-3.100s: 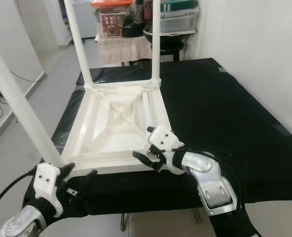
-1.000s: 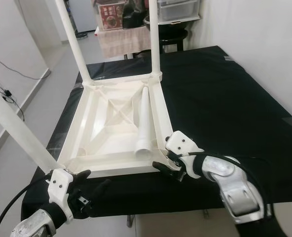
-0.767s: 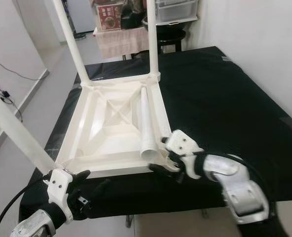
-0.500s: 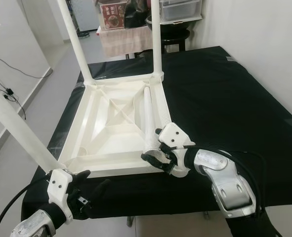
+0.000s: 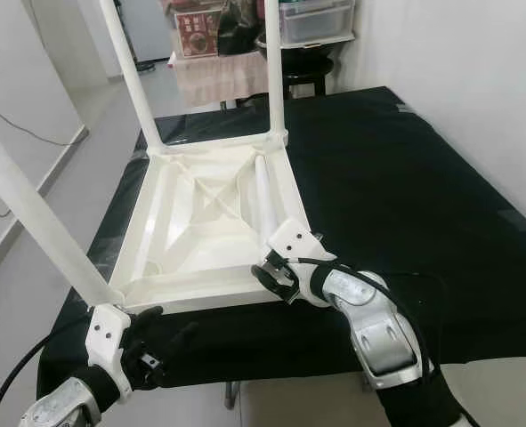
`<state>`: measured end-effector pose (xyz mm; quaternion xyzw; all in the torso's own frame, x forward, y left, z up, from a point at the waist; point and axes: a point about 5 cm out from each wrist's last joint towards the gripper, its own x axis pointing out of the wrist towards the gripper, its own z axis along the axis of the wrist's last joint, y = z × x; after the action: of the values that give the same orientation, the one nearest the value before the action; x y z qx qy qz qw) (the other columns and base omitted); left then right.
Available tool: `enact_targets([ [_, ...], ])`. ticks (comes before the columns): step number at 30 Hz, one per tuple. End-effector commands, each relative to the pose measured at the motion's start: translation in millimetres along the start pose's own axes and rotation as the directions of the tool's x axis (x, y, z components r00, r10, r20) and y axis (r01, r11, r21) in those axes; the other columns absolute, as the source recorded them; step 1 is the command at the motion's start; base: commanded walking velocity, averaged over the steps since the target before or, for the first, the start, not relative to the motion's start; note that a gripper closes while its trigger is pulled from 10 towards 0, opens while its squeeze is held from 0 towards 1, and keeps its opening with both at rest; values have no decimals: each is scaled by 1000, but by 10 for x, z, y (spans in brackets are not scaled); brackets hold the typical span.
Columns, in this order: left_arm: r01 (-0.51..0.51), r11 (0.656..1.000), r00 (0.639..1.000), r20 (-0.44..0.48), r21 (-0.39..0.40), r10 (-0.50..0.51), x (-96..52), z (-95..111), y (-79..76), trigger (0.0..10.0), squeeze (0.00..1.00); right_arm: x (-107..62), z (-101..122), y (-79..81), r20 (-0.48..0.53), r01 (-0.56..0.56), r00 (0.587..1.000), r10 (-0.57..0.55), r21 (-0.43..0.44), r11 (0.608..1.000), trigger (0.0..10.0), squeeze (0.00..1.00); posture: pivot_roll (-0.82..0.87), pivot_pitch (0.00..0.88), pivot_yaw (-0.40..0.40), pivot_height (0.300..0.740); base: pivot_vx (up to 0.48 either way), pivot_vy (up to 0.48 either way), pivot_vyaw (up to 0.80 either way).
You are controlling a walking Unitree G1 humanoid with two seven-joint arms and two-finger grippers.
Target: Building children table
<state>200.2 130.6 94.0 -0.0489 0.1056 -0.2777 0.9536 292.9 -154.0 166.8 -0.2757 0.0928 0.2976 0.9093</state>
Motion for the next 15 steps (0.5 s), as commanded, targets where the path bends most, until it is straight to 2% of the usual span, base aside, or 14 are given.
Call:
enact_targets([
  [1,-15,1000,1000,-6,-7,15,-5,-17,36,10000,0,-48,102,91,75,-108,991,107,3,994,10000,0,-145,41,83,740,0,0,0],
  [2,-15,1000,1000,-6,-7,15,-5,-17,36,10000,0,-48,102,91,75,-108,991,107,3,994,10000,0,-145,41,83,740,0,0,0],
  [5,-15,1000,1000,-6,-7,15,-5,-17,38,10000,0,-164,176,77,136,-207,969,208,-17,978,10000,0,-145,41,83,740,0,0,0],
  [8,-15,1000,1000,-6,-6,15,-6,-16,39,10000,0,-256,143,-6,114,-239,963,245,-58,969,10000,0,-147,42,82,740,0,0,0],
  [12,-15,1000,1000,-6,-5,15,-6,-16,39,10000,0,-258,129,-17,101,-234,966,240,-60,970,10000,0,-147,42,82,740,0,0,0],
  [13,-17,1000,1000,-7,-3,17,-10,-17,41,10000,0,-222,66,-75,44,-185,981,188,-75,980,10000,0,-140,39,81,740,0,0,0],
  [15,-18,1000,1000,-7,-2,18,-11,-18,41,10000,0,-207,46,-88,24,-170,985,173,-84,982,10000,0,-140,39,81,740,0,0,0],
])
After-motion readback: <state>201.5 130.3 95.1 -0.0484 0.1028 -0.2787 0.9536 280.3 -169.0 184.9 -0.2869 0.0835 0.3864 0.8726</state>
